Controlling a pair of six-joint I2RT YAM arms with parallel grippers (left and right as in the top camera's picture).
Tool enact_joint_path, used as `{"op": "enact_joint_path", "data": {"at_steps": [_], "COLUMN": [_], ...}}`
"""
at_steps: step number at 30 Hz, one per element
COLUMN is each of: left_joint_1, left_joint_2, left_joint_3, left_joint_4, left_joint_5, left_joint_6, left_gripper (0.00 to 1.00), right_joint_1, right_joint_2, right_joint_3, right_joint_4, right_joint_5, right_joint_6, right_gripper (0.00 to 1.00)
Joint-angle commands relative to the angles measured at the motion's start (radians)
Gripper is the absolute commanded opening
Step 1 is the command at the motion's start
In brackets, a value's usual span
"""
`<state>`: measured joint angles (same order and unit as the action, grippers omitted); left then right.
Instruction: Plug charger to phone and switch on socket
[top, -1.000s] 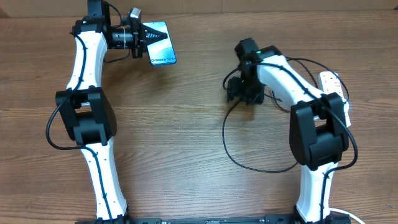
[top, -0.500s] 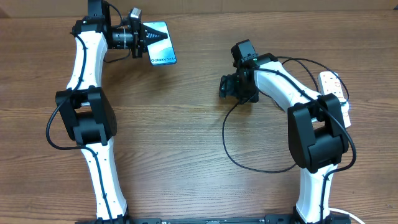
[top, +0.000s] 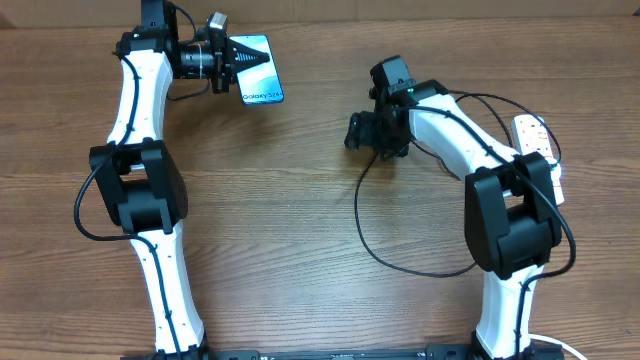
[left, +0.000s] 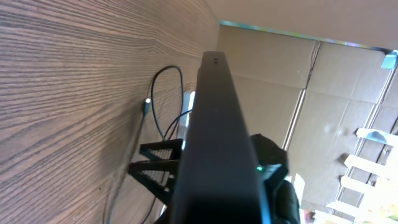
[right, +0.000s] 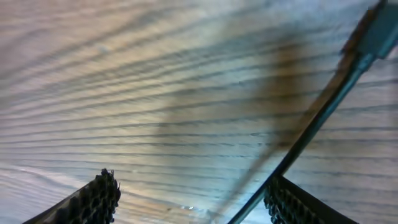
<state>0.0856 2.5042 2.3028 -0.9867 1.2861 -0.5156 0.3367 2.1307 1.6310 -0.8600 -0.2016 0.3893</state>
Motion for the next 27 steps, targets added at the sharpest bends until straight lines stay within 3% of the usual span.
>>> {"op": "enact_joint_path", "data": {"at_steps": [1, 11, 16, 22, 27], "left_joint_1": [0.0, 0.0, 0.0, 0.0, 0.0], "left_joint_2": [-0.025, -0.025, -0.025, -0.025, -0.025], "left_joint_3": [0.016, 0.016, 0.016, 0.016, 0.016], "left_joint_4": [0.004, 0.003, 0.004, 0.003, 0.003], "left_joint_5": [0.038, 0.039, 0.038, 0.039, 0.039], "left_joint_6": [0.031, 0.045, 0.045, 0.044, 0.044], "left_gripper": [0.04, 0.04, 0.04, 0.04, 0.04], "right_joint_1": [-0.023, -0.022, -0.021, 0.037, 0.141], "right_joint_2": [-0.059, -0.042, -0.042, -0.042, -0.042], "right_joint_3": [0.029, -0.059, -0.131, -0.154, -0.151], "right_joint_4": [-0.03, -0.005, 0.101, 0.17, 0.164], "right_joint_5": [0.049, 0.153, 0.06, -0.131, -0.27], "right_joint_6": [0.066, 0.117, 0.113, -0.034, -0.277], "right_gripper": [0.77, 0.77, 0.74, 0.71, 0.71]}}
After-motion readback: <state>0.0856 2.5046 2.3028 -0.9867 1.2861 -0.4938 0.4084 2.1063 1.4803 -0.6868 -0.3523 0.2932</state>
